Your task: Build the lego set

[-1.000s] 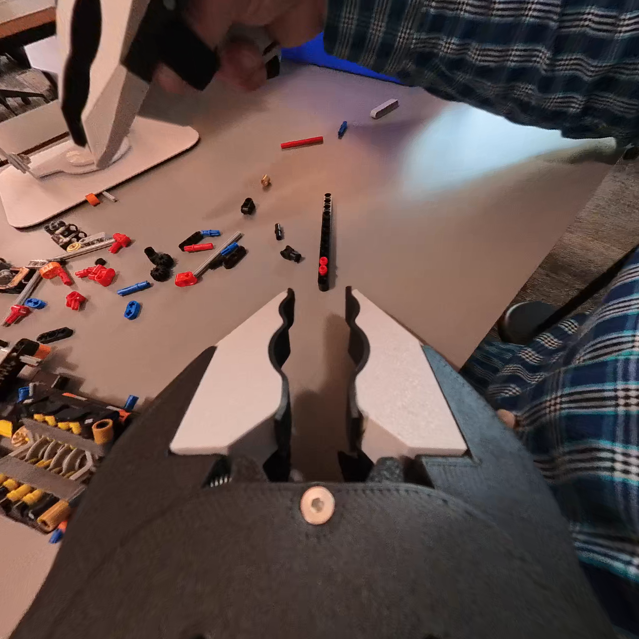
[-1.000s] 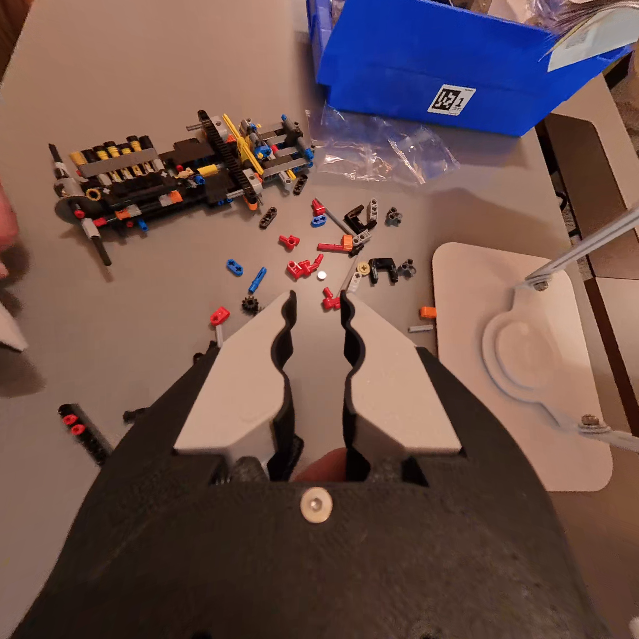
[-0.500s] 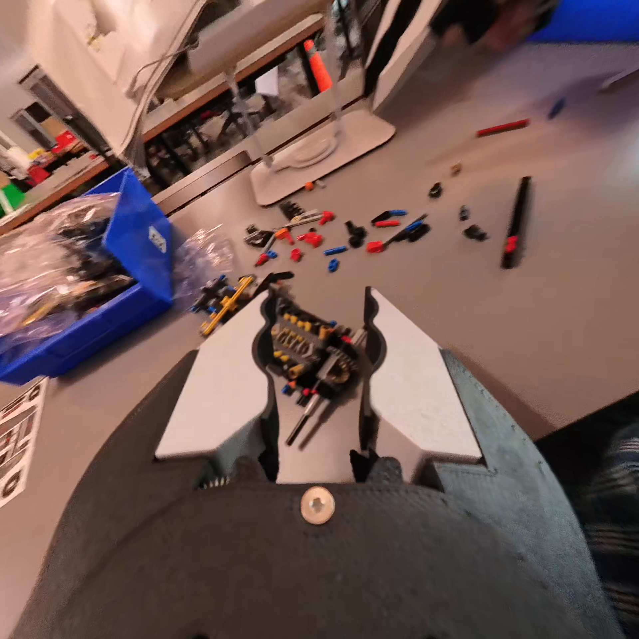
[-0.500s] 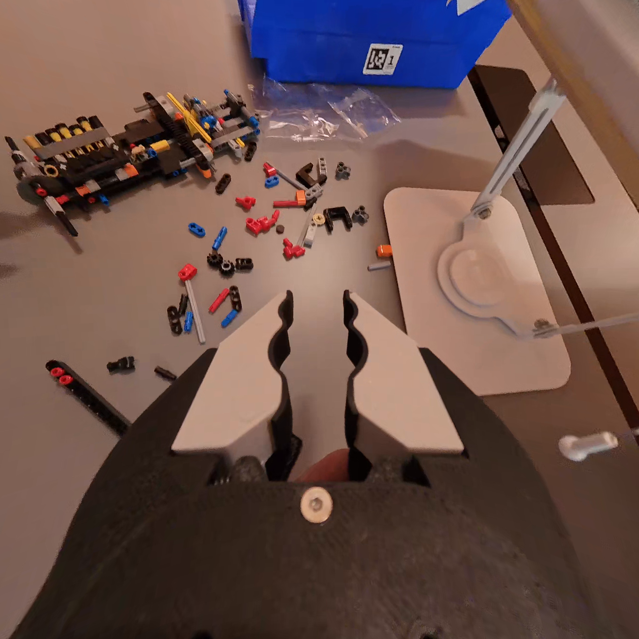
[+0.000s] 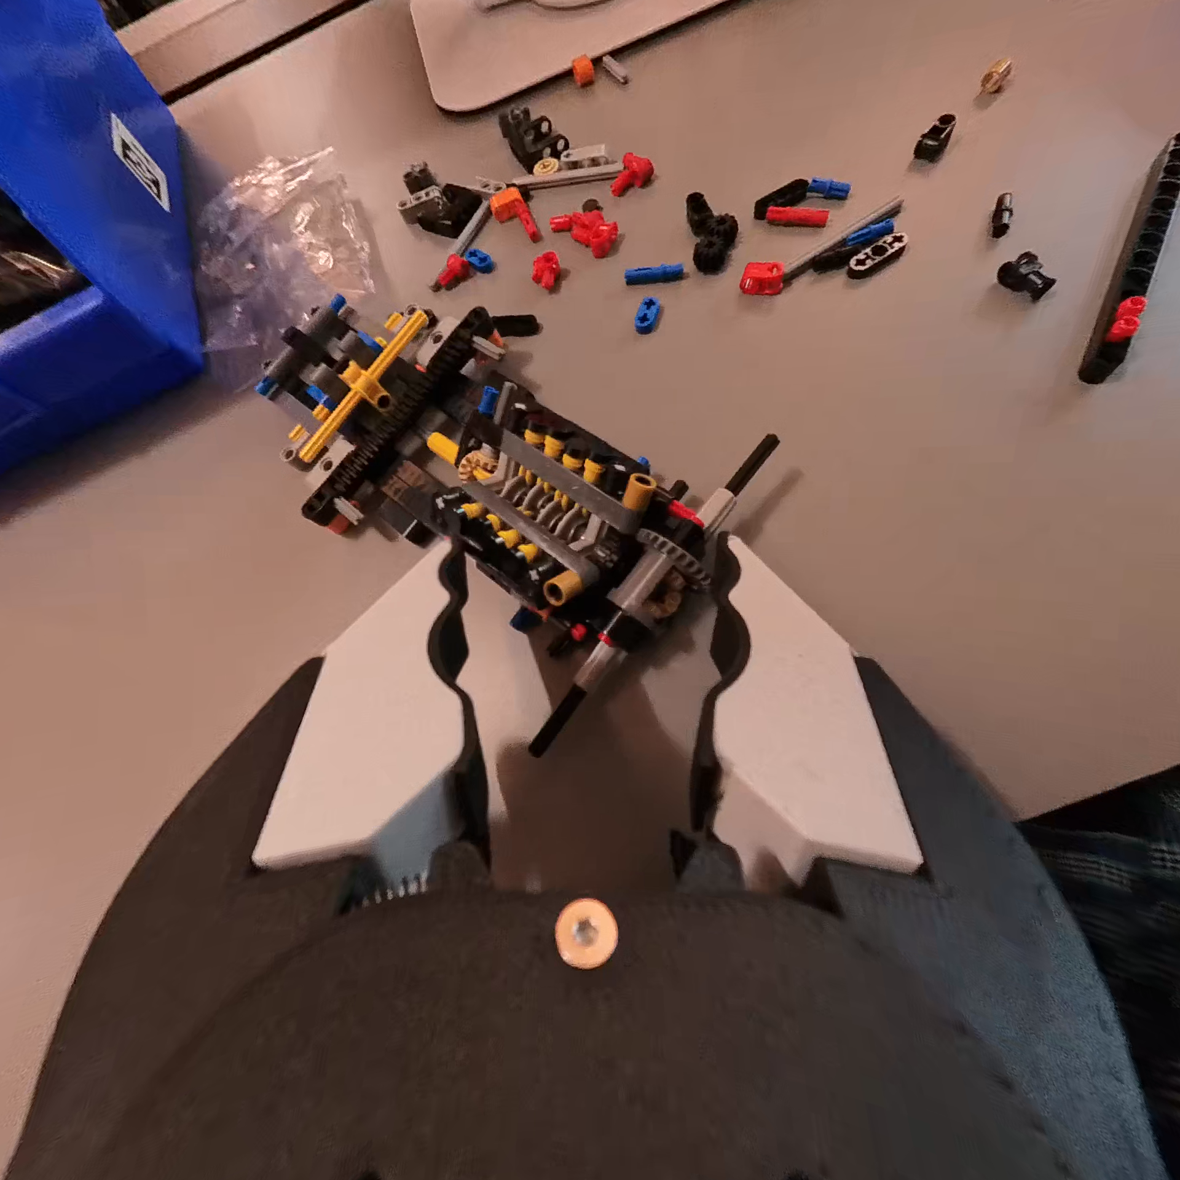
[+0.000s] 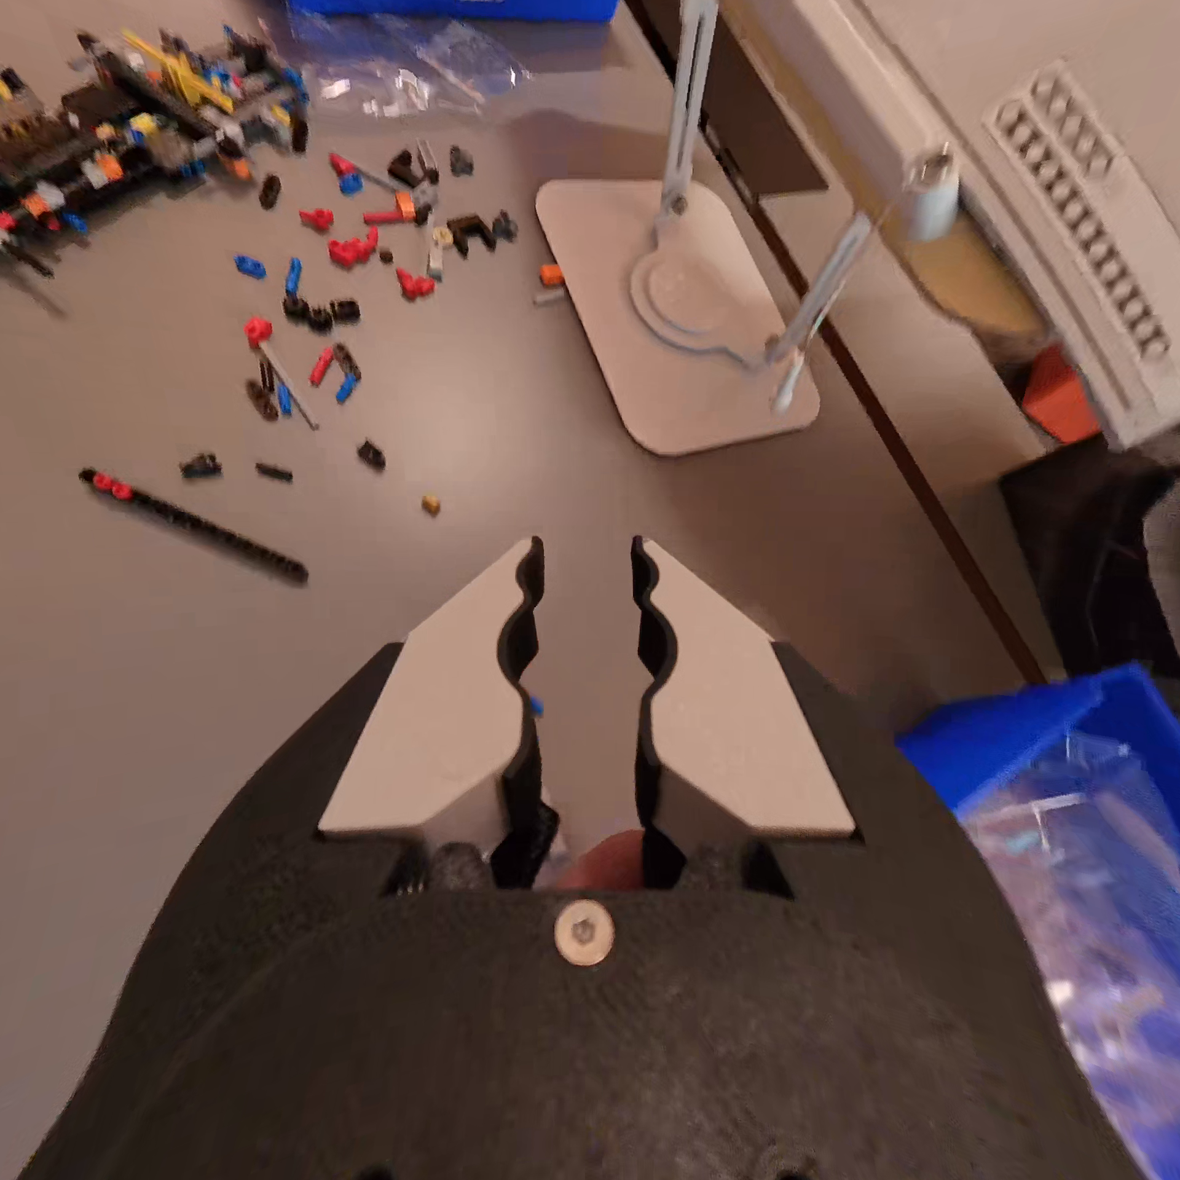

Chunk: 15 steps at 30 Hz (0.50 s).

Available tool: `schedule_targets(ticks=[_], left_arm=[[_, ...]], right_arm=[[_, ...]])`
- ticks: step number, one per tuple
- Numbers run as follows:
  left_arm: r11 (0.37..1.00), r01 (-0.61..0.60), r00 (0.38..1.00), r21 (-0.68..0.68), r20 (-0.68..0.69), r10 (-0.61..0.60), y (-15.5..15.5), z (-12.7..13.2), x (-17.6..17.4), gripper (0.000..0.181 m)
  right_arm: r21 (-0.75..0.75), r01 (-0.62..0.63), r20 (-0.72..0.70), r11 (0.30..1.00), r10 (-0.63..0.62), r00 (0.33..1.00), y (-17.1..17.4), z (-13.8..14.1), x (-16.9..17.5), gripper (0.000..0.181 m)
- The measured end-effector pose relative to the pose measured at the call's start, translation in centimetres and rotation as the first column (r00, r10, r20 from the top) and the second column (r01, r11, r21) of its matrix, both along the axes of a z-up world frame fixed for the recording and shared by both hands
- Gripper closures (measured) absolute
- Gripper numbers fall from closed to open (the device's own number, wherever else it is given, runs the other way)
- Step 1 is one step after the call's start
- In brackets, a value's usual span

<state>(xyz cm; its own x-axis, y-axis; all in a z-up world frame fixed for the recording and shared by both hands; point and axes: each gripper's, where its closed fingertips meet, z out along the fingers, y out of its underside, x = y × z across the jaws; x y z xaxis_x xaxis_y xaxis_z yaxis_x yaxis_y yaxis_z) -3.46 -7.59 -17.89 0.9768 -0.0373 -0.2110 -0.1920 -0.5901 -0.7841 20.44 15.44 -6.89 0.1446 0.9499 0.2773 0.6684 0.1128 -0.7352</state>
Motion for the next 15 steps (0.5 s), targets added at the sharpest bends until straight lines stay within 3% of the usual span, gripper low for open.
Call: schedule_targets(ticks=[7,12,15], left_arm=[[1.000,-0.004,1.000,0.002,0.001,0.004,0.0,0.0,-0.4,0.107],[0.999,-0.037,0.998,-0.016,-0.043,0.036,-0.4,-0.2,-2.0,0.116],[0.999,-0.046,0.999,-0.021,-0.023,0.046,-0.7,-0.6,-2.6,0.112]], right_arm=[[-0.002,0.093,0.315,0.996,-0.088,0.945,-1.4,-7.1,7.7,0.148],[0.034,0.178,0.364,0.983,-0.178,0.914,-0.5,-10.7,10.0,0.150],[-0.004,0.205,0.342,0.979,-0.191,0.920,-0.4,-12.0,10.2,0.154]])
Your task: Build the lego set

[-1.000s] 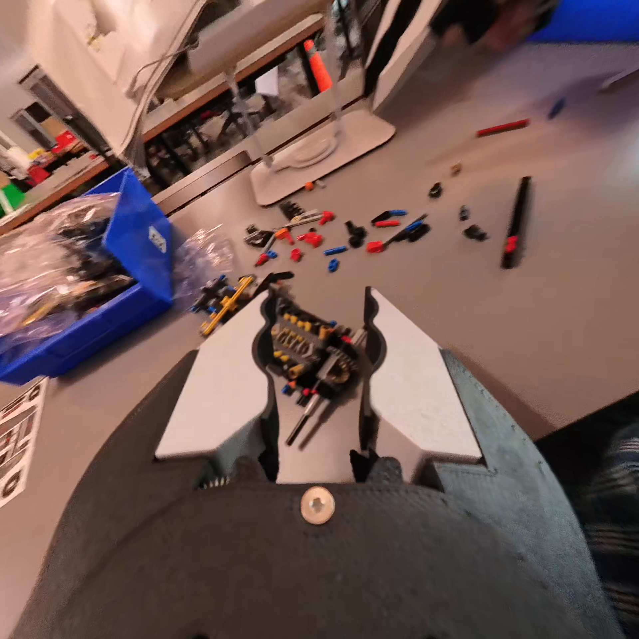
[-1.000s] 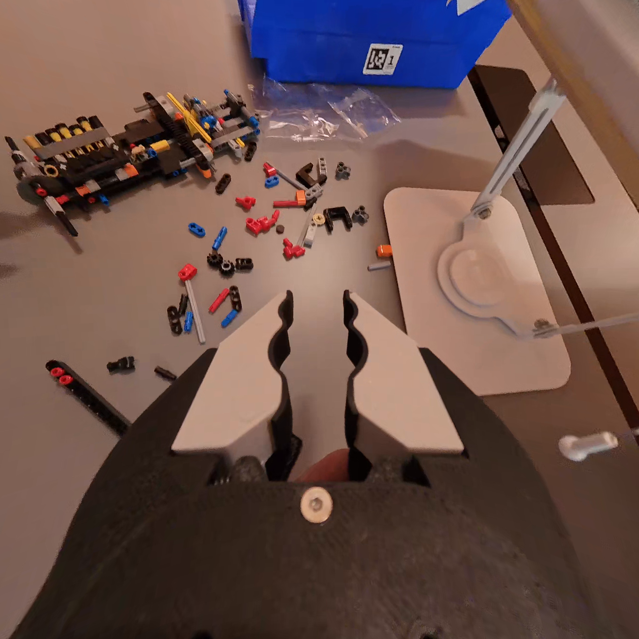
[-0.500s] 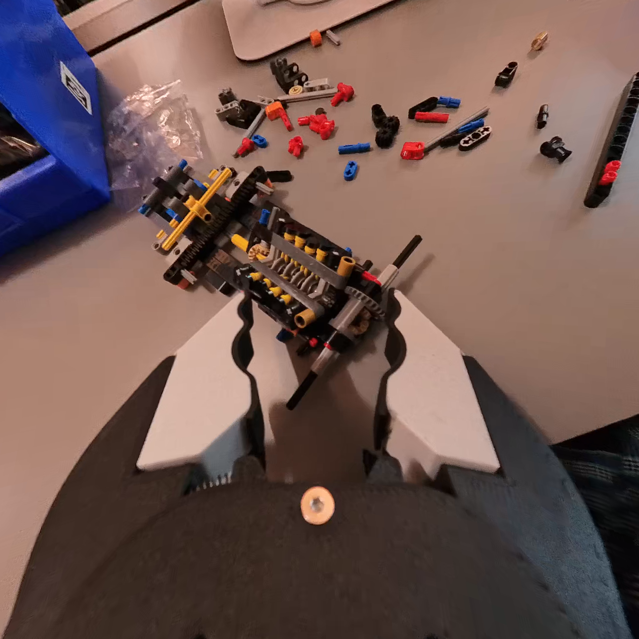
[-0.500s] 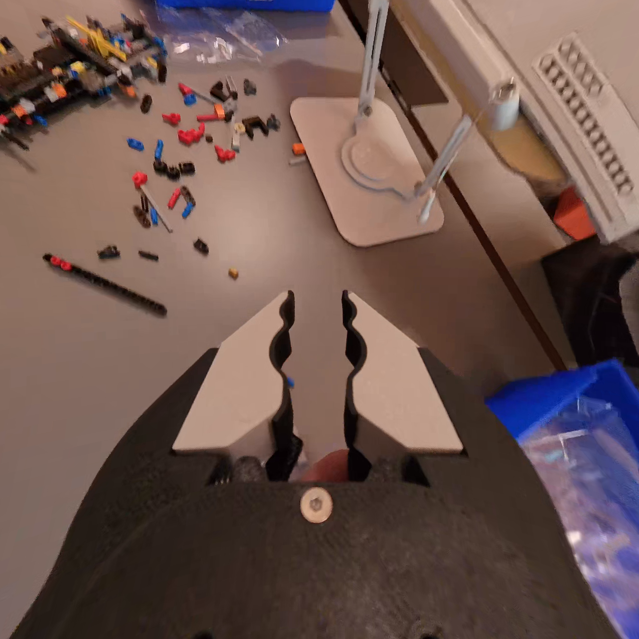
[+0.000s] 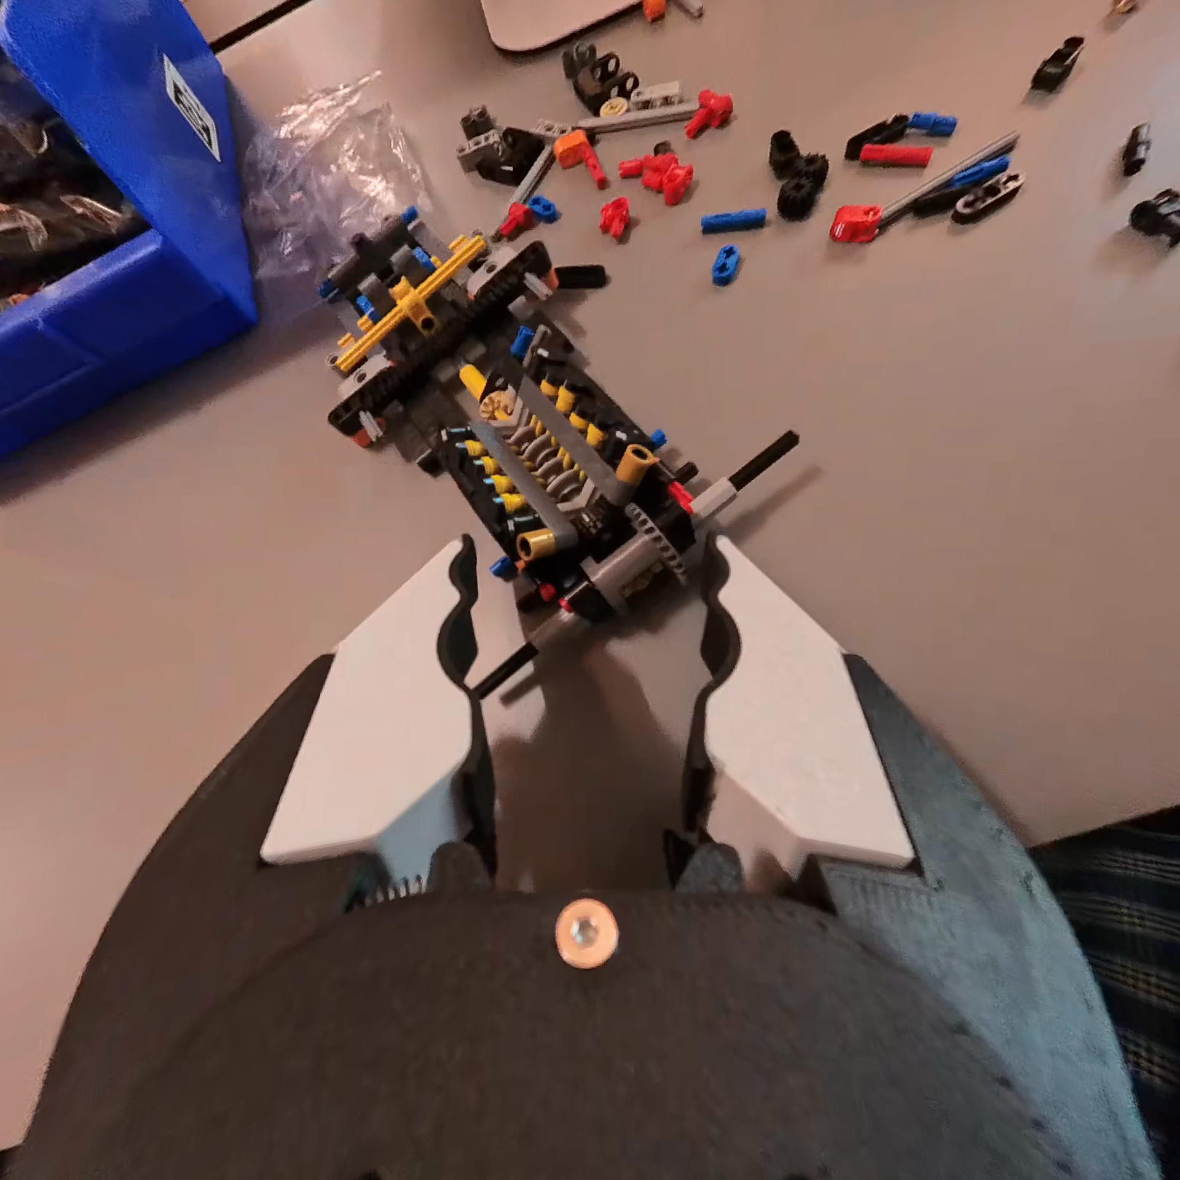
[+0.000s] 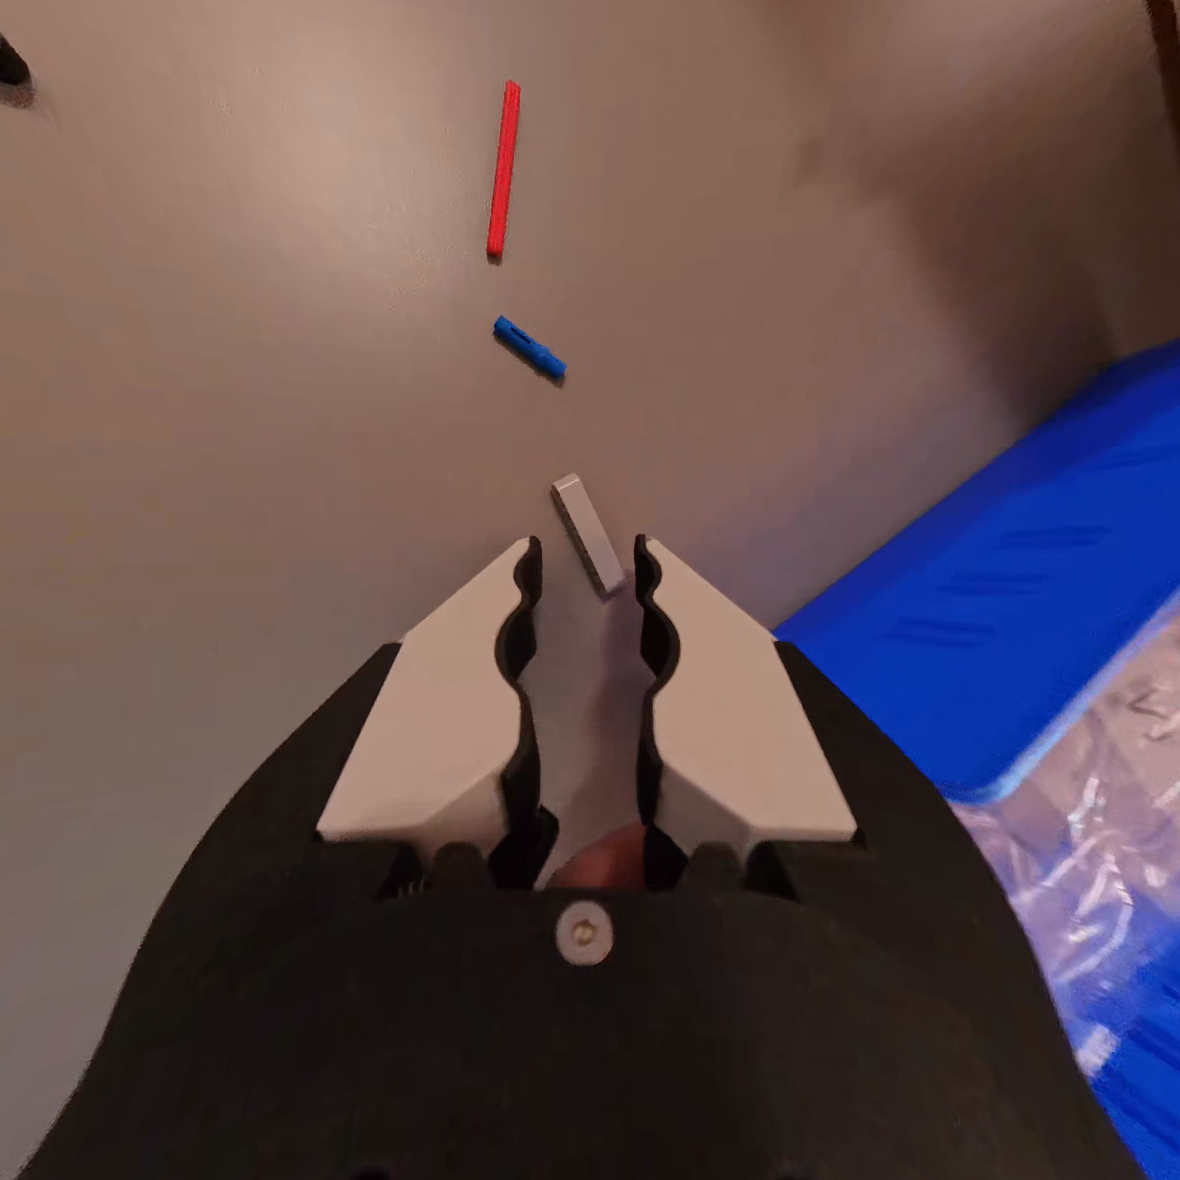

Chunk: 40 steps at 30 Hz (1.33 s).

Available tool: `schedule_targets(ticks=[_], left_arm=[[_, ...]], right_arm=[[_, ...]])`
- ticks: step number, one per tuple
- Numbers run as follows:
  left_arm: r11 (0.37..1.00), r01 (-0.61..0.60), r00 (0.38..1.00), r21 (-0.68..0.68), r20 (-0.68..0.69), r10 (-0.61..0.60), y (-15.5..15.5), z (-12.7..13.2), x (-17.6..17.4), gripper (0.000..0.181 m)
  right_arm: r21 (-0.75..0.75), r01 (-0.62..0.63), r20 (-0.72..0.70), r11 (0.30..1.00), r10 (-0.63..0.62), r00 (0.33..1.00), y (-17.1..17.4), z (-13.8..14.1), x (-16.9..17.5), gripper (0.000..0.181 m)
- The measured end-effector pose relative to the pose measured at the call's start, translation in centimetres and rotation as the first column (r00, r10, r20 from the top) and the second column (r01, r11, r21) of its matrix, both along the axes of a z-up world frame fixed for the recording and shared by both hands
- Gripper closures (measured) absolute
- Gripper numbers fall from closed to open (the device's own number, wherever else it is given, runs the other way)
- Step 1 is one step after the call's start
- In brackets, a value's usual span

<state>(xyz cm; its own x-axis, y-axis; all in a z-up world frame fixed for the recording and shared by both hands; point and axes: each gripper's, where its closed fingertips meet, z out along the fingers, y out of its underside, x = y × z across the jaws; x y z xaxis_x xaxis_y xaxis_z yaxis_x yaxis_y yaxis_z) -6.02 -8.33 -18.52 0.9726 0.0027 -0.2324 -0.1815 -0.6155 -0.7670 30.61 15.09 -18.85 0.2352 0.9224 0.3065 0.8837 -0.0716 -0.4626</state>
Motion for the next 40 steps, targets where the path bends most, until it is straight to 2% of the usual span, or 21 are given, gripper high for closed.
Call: schedule_targets(ticks=[5,9,11,14,17,21,25,28,32,36,38,40], left_arm=[[0.999,0.006,1.000,0.053,0.019,-0.007,-0.5,1.7,0.4,0.104],[0.986,0.049,0.998,0.162,-0.057,-0.040,-0.4,5.5,1.6,0.107],[0.971,0.115,0.990,0.210,-0.111,-0.093,0.1,7.5,3.6,0.111],[0.937,0.249,0.965,0.246,-0.144,-0.219,1.6,8.8,8.5,0.118],[0.878,0.418,0.900,0.232,-0.239,-0.366,3.5,8.2,13.8,0.123],[0.771,0.608,0.766,0.191,-0.396,-0.506,5.9,7.3,19.0,0.132],[0.667,0.722,0.667,0.184,-0.441,-0.601,7.0,7.5,22.5,0.131],[0.612,0.779,0.592,0.138,-0.483,-0.645,7.2,7.1,23.9,0.132],[0.585,0.807,0.536,0.081,-0.516,-0.668,7.3,6.2,24.7,0.141],[0.600,0.800,0.495,-0.005,-0.559,-0.665,7.4,4.6,24.1,0.150],[0.601,0.799,0.482,-0.017,-0.580,-0.657,7.3,4.4,23.9,0.167],[0.604,0.797,0.478,-0.028,-0.583,-0.658,7.2,4.1,23.8,0.170]], right_arm=[[-0.016,0.013,-0.036,1.000,-0.013,0.999,-0.3,-0.7,0.0,0.169],[-0.071,0.009,-0.107,0.997,-0.016,0.994,-0.9,-0.6,-0.4,0.176],[-0.123,-0.013,-0.170,0.992,-0.008,0.985,-1.9,-0.5,-1.2,0.176],[-0.223,-0.097,-0.272,0.970,0.034,0.962,-4.5,-0.1,-3.2,0.176],[-0.309,-0.216,-0.378,0.926,0.089,0.922,-7.5,0.9,-5.8,0.176],[-0.416,-0.390,-0.506,0.821,0.148,0.850,-11.3,3.2,-8.8,0.176],[-0.487,-0.514,-0.555,0.706,0.204,0.806,-13.9,4.5,-10.8,0.176],[-0.528,-0.572,-0.568,0.628,0.240,0.788,-15.2,4.7,-11.9,0.176],[-0.564,-0.613,-0.569,0.553,0.277,0.774,-16.3,4.6,-12.7,0.176],[-0.583,-0.658,-0.588,0.476,0.312,0.746,-17.3,4.9,-12.9,0.176],[-0.598,-0.670,-0.589,0.439,0.325,0.740,-17.7,4.9,-12.8,0.176],[-0.604,-0.671,-0.584,0.430,0.334,0.740,-17.7,4.8,-12.9,0.176]])
